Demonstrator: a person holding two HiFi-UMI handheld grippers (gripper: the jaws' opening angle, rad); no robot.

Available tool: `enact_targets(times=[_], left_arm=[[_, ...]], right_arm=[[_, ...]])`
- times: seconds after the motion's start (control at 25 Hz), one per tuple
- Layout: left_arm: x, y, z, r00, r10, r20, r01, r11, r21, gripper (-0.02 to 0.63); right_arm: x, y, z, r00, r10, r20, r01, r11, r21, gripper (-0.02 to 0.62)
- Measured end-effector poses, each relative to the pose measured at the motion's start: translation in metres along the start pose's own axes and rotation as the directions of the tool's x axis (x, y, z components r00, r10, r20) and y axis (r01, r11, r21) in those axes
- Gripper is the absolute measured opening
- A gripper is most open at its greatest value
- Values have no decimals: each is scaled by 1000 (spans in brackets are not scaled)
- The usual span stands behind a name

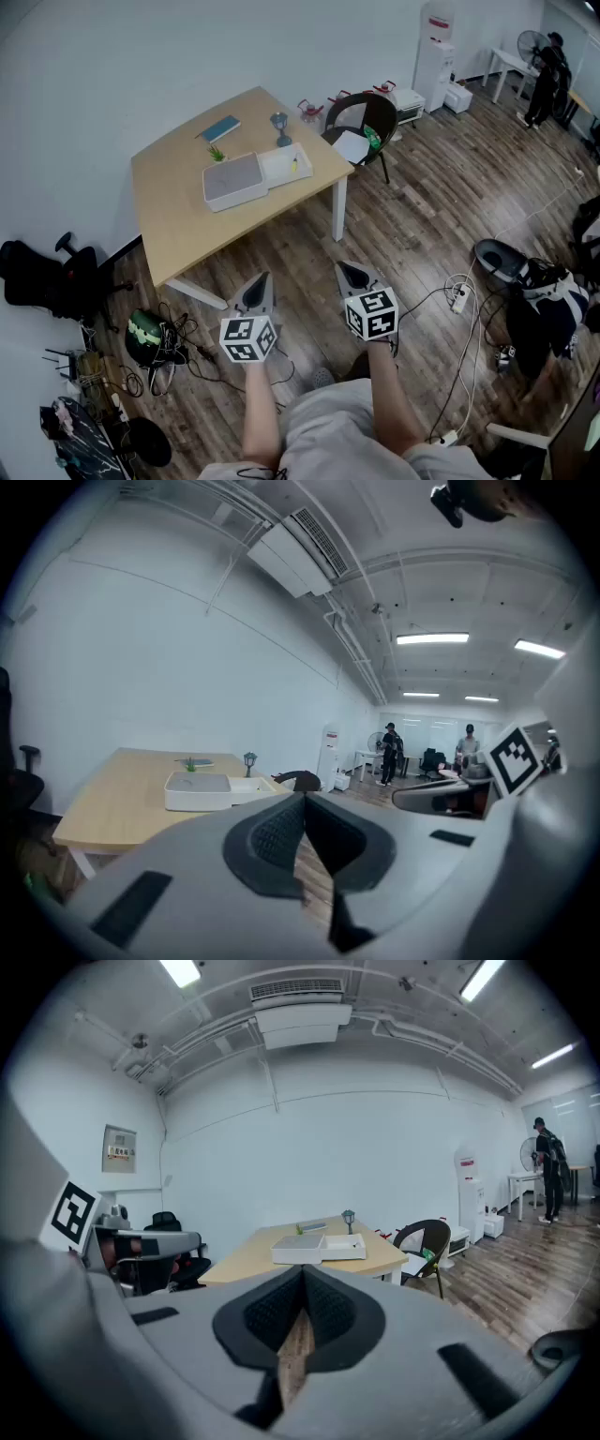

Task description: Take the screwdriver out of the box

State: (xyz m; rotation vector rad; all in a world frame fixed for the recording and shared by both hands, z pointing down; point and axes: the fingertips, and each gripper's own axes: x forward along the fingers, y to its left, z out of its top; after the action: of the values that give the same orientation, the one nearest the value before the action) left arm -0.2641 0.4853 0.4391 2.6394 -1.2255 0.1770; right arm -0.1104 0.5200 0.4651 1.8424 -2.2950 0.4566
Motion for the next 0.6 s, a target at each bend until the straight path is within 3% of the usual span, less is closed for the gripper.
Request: enact_targets(times=[0.32, 0.6], left_arm=[[-7, -3, 6, 999, -33, 6, 33, 999, 41, 5], [-4, -2, 16, 999, -25, 32, 24, 999, 49, 8]], right_arm=[[-2, 15, 10, 1000, -9, 18, 9, 999, -42, -3], [-21, -11, 14, 996, -63, 68, 60, 997, 46, 3]])
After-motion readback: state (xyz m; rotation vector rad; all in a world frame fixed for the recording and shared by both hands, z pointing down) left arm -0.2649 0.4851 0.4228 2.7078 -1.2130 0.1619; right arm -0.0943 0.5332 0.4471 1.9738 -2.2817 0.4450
